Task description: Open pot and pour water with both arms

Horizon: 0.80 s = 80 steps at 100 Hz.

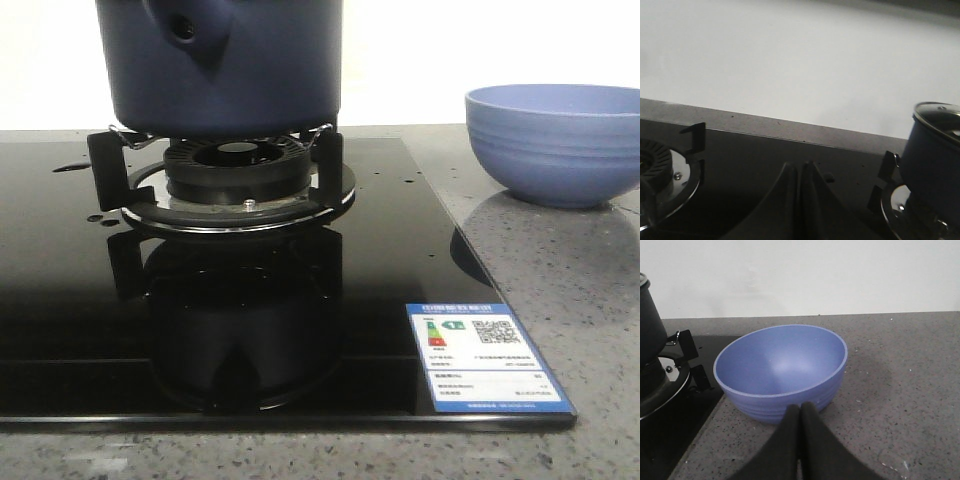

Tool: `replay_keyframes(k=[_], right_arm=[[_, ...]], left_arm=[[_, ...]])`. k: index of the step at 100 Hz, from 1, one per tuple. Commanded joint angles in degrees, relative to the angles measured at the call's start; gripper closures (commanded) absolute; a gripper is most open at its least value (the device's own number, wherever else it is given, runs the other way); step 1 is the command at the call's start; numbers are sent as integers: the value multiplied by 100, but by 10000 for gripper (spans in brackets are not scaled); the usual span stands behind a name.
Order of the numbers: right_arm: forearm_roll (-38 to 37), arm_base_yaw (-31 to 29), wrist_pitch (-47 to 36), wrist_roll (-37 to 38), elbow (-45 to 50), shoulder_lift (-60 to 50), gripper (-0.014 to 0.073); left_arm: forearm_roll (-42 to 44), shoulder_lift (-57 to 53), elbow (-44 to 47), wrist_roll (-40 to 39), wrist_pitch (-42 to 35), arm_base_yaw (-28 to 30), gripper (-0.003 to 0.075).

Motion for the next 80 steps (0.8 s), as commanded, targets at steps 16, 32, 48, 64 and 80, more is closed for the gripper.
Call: replay_keyframes(k=[16, 32, 48, 64, 80], right_arm=[[114, -27, -82, -71, -160, 10, 645], [114, -27, -82, -71, -160, 10, 645], [114, -27, -82, -71, -160, 10, 645], [114, -27, -82, -71, -160, 10, 645], [114, -27, -60, -71, -160, 22, 645]], left_arm=[[1243, -646, 732, -1248, -873, -31, 741], [1662, -1261, 1537, -1473, -965, -31, 741], [1662, -1833, 2060, -1507, -899, -31, 741], [1705, -2289, 2060, -1507, -640, -31, 741], [1675, -2249, 2060, -1507, -434, -42, 741]])
